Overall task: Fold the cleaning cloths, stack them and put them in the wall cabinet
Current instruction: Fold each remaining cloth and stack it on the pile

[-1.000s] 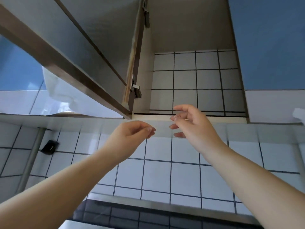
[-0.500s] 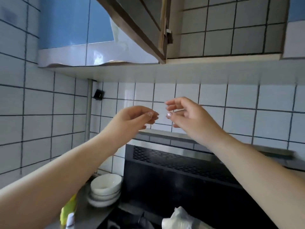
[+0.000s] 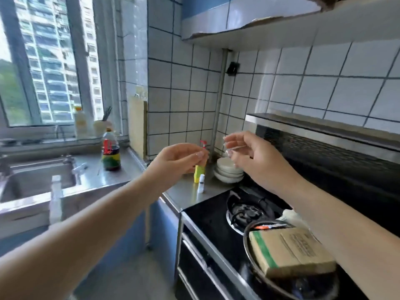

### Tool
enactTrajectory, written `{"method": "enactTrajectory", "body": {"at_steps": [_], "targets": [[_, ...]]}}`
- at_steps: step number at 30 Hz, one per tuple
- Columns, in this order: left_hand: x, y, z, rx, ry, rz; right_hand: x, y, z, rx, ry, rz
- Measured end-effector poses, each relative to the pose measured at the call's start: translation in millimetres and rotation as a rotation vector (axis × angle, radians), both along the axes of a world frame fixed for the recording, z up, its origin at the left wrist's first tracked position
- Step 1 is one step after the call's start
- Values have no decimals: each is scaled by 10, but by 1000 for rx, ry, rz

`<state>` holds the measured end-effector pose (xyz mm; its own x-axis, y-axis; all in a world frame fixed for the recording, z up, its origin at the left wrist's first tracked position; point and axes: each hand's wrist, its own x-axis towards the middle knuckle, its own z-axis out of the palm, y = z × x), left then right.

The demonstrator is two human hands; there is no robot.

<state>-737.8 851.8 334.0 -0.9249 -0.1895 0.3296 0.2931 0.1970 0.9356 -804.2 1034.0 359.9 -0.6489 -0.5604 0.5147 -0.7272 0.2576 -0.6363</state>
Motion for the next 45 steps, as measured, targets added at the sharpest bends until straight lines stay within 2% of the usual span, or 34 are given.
{"method": "enactTrajectory", "body": {"at_steps": [7,12,17,22,33,45], "targets": [[1227,-922,-330,29,-46,227,775,-1061,-355,50,-92,288],[2330,-1845,-476,12,-67,427,1426,-2155,-554,77,-157,503],[3494,-2667,-547,-45,-118,639,2122,-3173,-776,128,-139,666],[4505,-3293,-708,27,-135,859,2860,-4151,-928,154,-156,817],[5584,-4294,-1220,176,-226,1193,3821,-6000,-1307,256,-183,1102],[6177,-5175,-1488,350,-283,1588,4660,-7870,-1684,422,-202,1440]]}}
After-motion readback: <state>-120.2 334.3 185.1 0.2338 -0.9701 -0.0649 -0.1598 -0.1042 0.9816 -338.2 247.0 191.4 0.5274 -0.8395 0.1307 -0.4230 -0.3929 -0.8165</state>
